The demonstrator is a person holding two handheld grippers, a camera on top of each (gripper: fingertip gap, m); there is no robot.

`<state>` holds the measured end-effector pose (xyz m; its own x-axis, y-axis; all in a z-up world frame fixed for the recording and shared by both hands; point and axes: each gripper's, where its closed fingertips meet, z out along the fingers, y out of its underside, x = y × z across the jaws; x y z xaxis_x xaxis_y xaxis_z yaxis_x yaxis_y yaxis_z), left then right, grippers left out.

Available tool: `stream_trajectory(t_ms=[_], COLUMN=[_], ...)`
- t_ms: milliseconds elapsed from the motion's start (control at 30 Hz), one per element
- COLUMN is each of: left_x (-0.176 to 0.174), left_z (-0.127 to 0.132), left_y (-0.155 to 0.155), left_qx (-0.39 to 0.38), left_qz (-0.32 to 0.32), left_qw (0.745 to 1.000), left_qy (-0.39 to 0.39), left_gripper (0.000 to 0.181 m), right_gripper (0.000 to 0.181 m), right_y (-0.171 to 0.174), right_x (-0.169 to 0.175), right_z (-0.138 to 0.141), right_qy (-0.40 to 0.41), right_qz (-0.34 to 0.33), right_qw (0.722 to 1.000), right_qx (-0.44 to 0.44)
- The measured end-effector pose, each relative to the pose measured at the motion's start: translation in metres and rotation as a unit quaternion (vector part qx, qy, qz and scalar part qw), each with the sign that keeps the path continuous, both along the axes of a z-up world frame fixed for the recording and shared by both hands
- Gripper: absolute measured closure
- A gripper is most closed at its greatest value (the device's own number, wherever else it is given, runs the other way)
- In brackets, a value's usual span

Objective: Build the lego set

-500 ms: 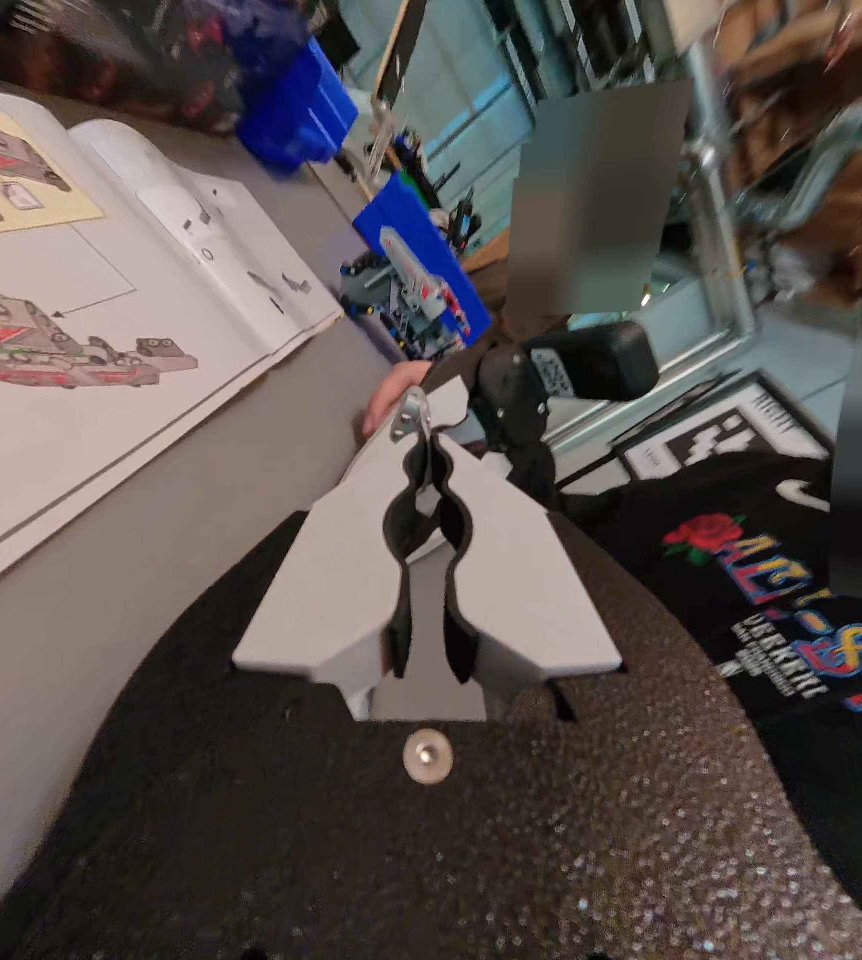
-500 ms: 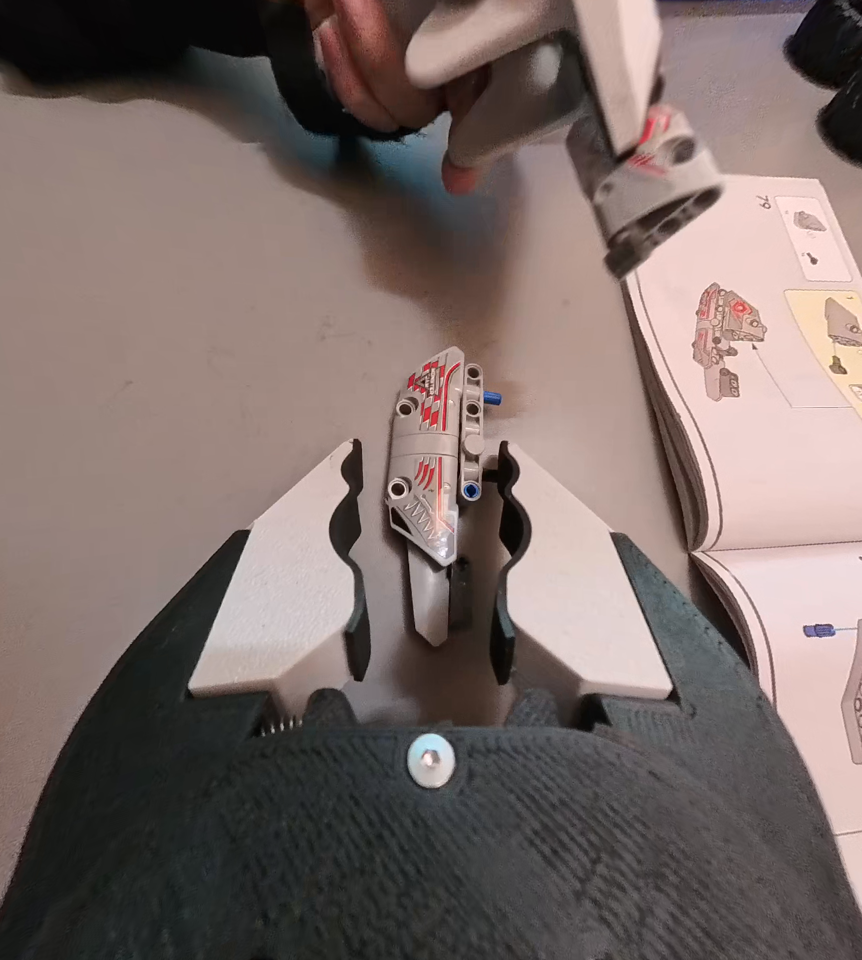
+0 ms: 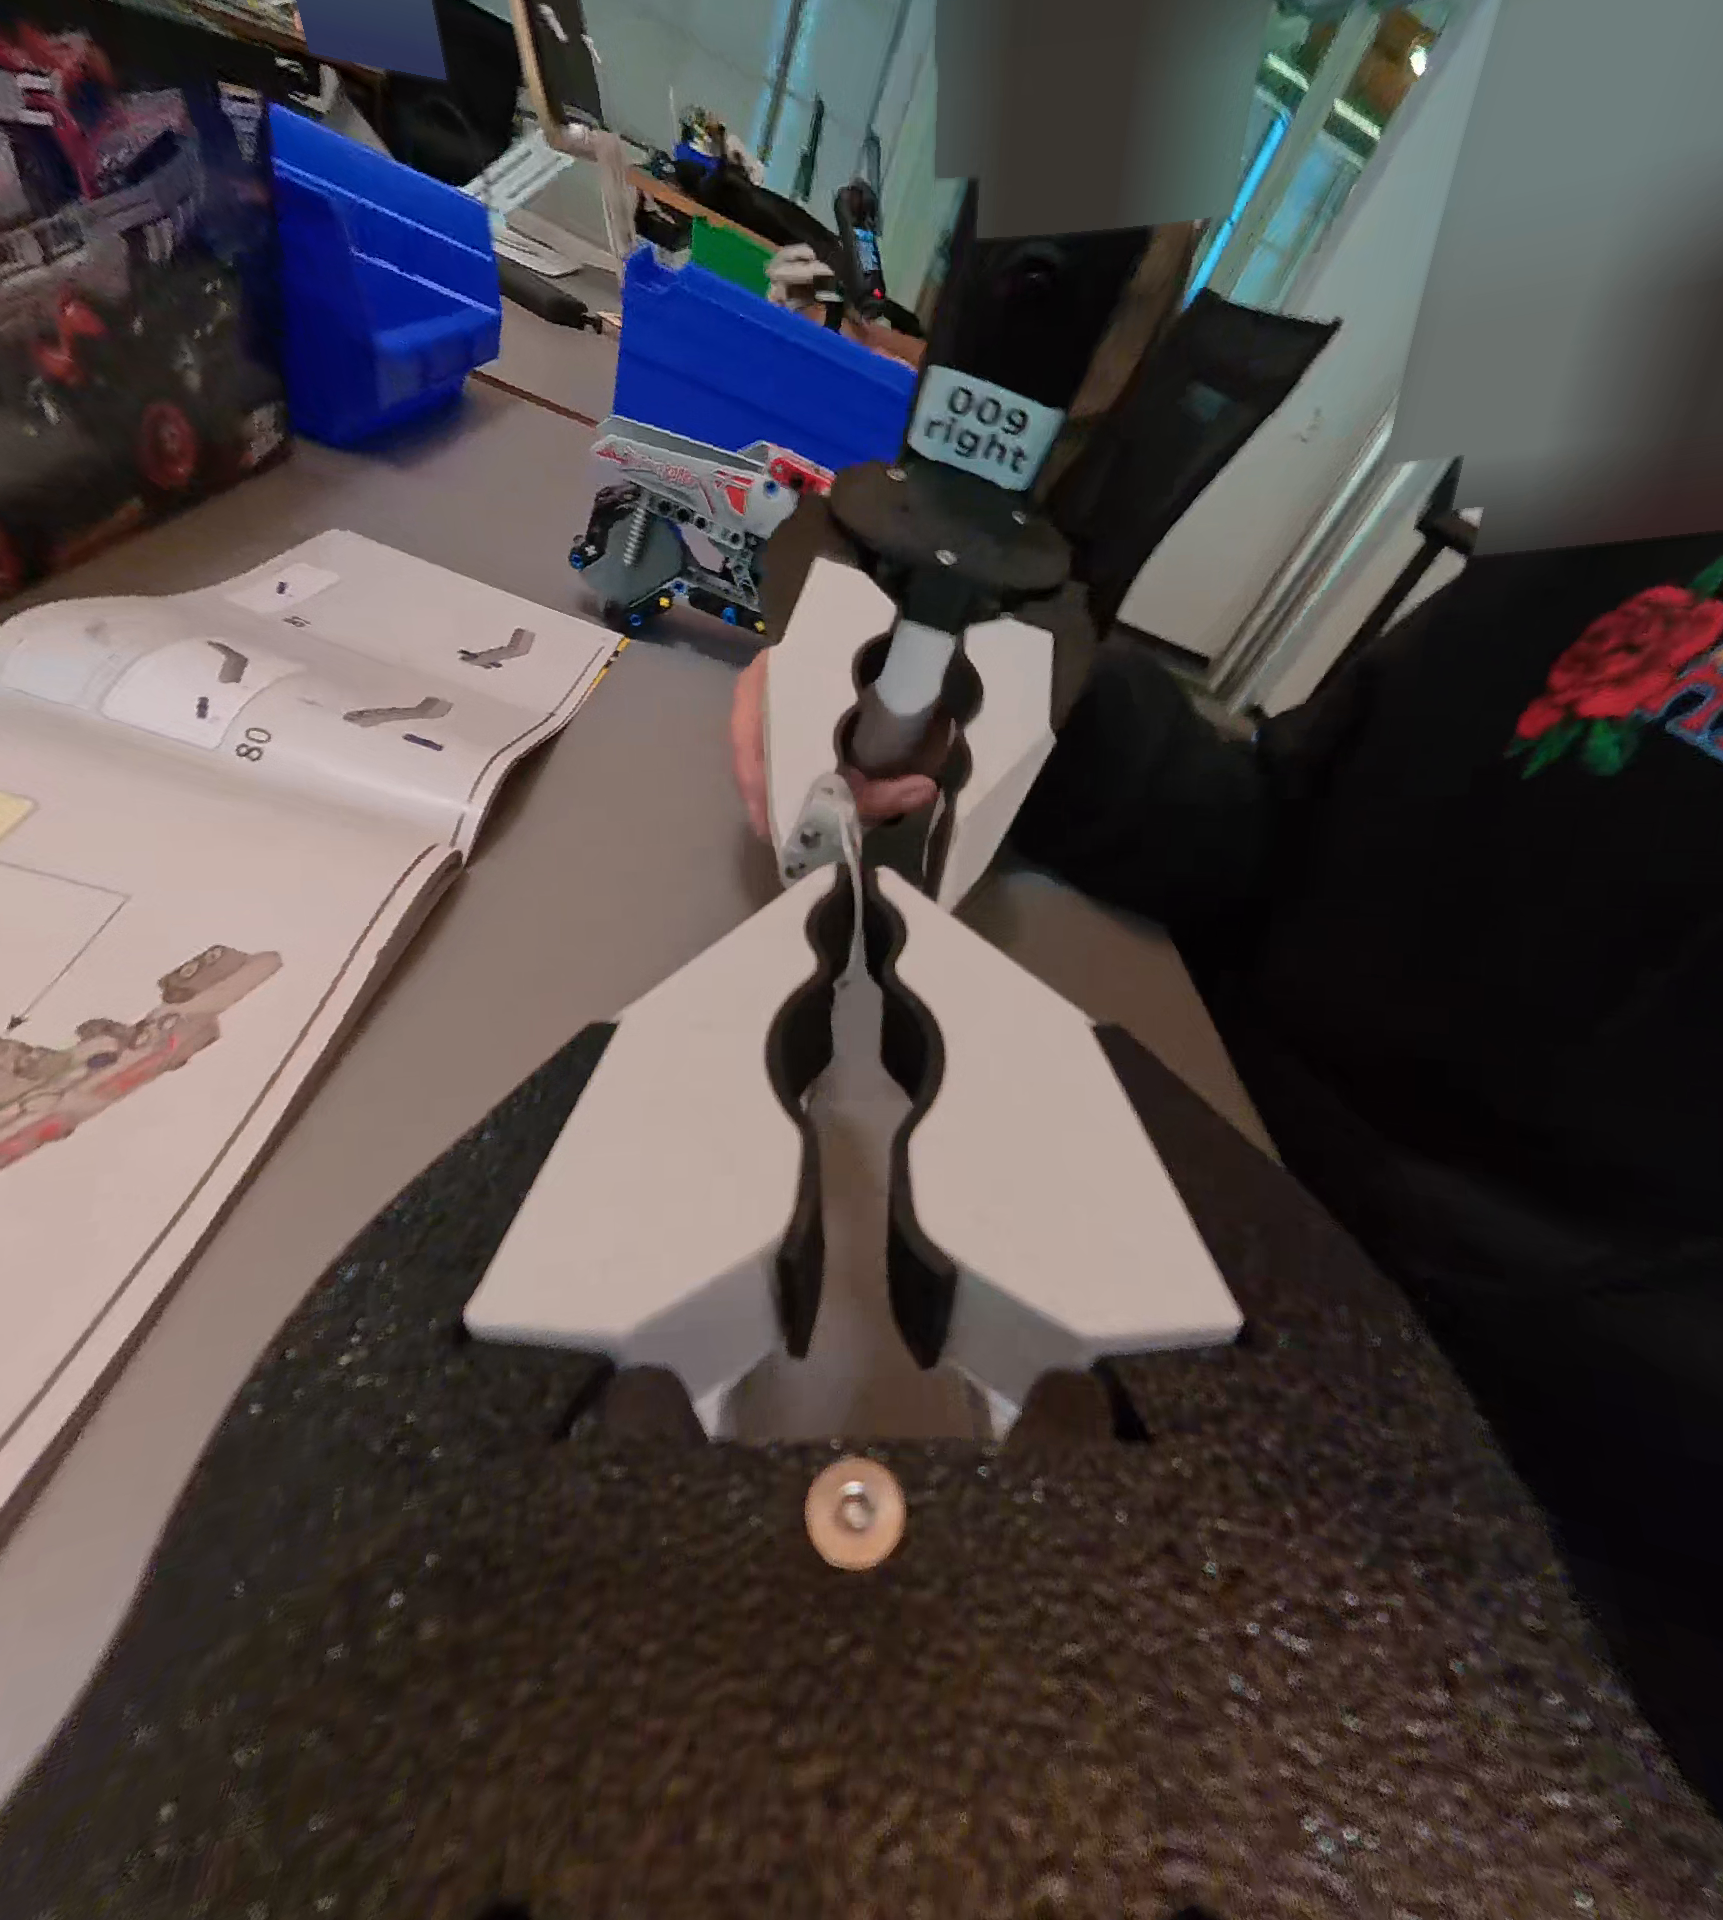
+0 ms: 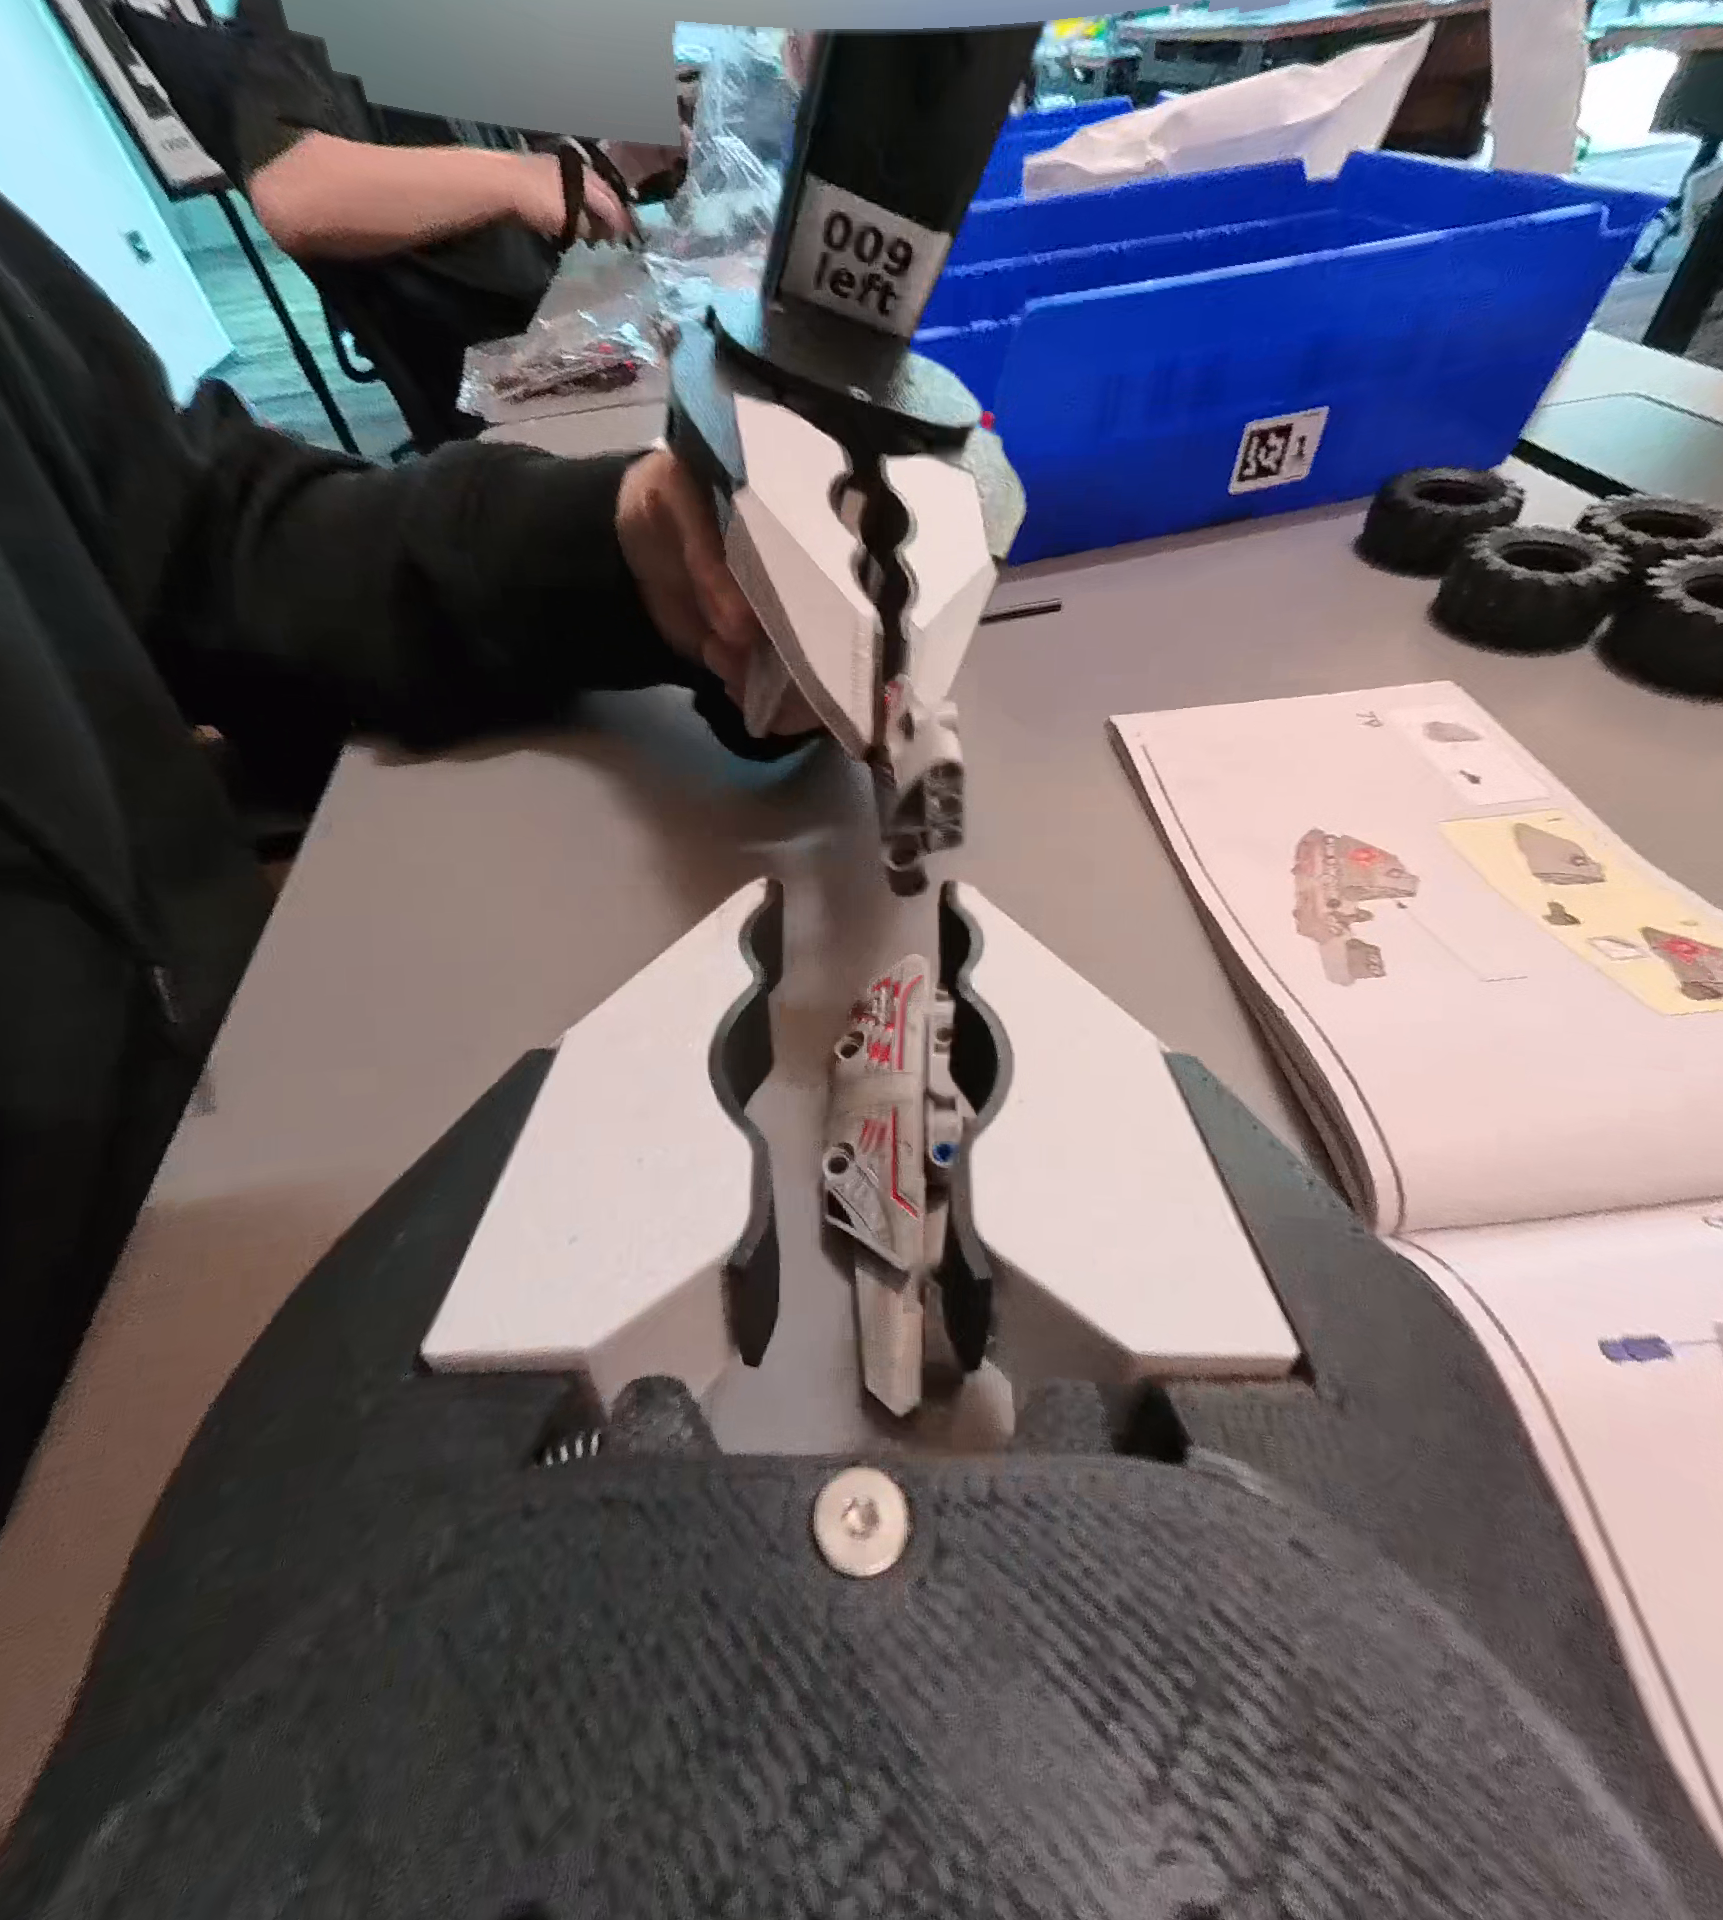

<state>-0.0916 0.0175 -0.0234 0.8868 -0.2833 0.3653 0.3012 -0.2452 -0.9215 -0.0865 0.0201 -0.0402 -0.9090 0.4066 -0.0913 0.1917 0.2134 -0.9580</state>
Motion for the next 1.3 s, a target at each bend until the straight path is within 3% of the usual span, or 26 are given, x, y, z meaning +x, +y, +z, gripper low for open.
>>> stream_trajectory(t_ms=[200, 367, 533, 733, 900, 1167, 1300], left_x=[0.006, 0.006, -0.009, -0.024, -0.019, -0.009, -0.011], left_z=[-0.002, -0.004, -0.006, -0.002, -0.002, -0.01, -0.017], left_y=[0.0, 0.001, 0.002, -0.002, 0.002, 0.013, 0.021], left_qx=[0.006, 0.001, -0.004, 0.002, 0.0, -0.078, -0.103], left_qz=[-0.009, -0.012, 0.031, 0.068, 0.029, -0.092, -0.102], left_qw=[0.999, 0.999, 0.998, 0.993, 0.996, 0.992, 0.987], left_qy=[0.052, 0.043, 0.059, 0.097, 0.081, 0.041, 0.067], left_gripper=[0.181, 0.181, 0.176, 0.165, 0.165, 0.161, 0.166], right_gripper=[0.174, 0.174, 0.175, 0.175, 0.175, 0.175, 0.175], right_y=[-0.001, 0.0, 0.004, 0.02, 0.013, 0.011, 0.013], right_x=[0.0, -0.003, -0.006, -0.022, -0.016, -0.014, -0.014], right_z=[0.002, 0.002, -0.002, -0.006, -0.004, -0.01, -0.008], right_qy=[-0.008, -0.008, -0.077, -0.162, -0.165, -0.167, -0.169], right_qz=[0.001, -0.006, -0.013, -0.073, -0.046, -0.036, -0.035], right_qw=[1.0, 1.0, 0.996, 0.98, 0.982, 0.983, 0.982], right_qx=[-0.013, -0.015, -0.039, -0.086, -0.085, -0.073, -0.084])
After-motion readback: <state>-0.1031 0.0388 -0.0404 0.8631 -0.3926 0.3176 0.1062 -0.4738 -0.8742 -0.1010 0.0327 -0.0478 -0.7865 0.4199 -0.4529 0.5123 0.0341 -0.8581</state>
